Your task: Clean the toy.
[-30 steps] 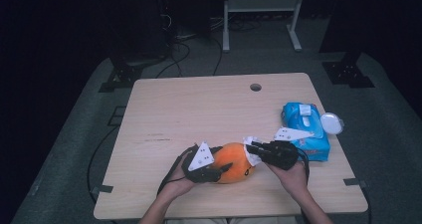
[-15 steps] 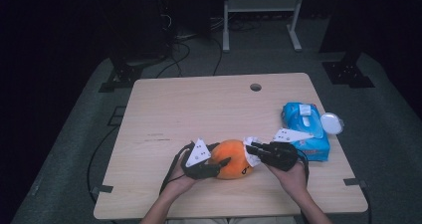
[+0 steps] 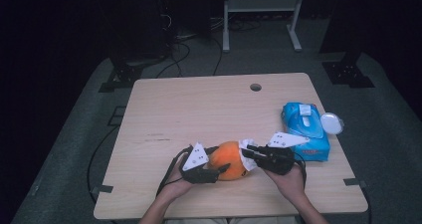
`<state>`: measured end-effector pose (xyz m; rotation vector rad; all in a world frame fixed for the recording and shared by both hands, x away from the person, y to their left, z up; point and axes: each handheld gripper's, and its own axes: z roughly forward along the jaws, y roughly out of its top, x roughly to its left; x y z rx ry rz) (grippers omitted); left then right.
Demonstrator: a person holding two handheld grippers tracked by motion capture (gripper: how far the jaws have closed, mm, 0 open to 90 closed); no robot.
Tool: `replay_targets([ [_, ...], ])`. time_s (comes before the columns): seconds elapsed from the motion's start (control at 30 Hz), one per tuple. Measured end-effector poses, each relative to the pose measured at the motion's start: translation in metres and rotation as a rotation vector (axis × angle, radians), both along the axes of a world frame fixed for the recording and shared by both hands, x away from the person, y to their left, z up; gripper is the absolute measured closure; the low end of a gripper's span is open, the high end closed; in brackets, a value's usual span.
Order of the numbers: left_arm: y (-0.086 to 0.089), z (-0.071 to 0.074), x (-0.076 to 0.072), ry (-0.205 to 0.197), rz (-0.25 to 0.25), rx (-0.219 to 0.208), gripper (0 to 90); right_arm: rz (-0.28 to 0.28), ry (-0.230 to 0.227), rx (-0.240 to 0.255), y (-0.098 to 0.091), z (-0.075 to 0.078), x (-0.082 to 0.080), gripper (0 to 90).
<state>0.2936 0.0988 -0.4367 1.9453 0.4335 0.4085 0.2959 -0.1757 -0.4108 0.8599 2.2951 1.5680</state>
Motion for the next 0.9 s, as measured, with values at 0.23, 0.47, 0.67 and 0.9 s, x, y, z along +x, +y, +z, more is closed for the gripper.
replay_targets([
  [0.23, -0.007, 0.002, -0.003, 0.011, 0.005, -0.003, 33.0, -0.017, 0.013, 0.013, 0.002, -0.001, 0.001, 78.3],
  [0.47, -0.002, 0.002, -0.002, 0.049, -0.017, -0.041, 33.9, 0.013, -0.004, -0.003, 0.011, 0.005, -0.003, 78.4],
  [0.67, -0.011, 0.003, -0.007, 0.02, -0.039, -0.017, 34.8, 0.047, -0.073, -0.036, 0.027, 0.013, -0.018, 78.3],
  [0.9, -0.001, 0.003, 0.001, 0.066, 0.003, -0.047, 21.8, 0.04, -0.064, -0.074, 0.028, 0.01, -0.014, 78.6],
])
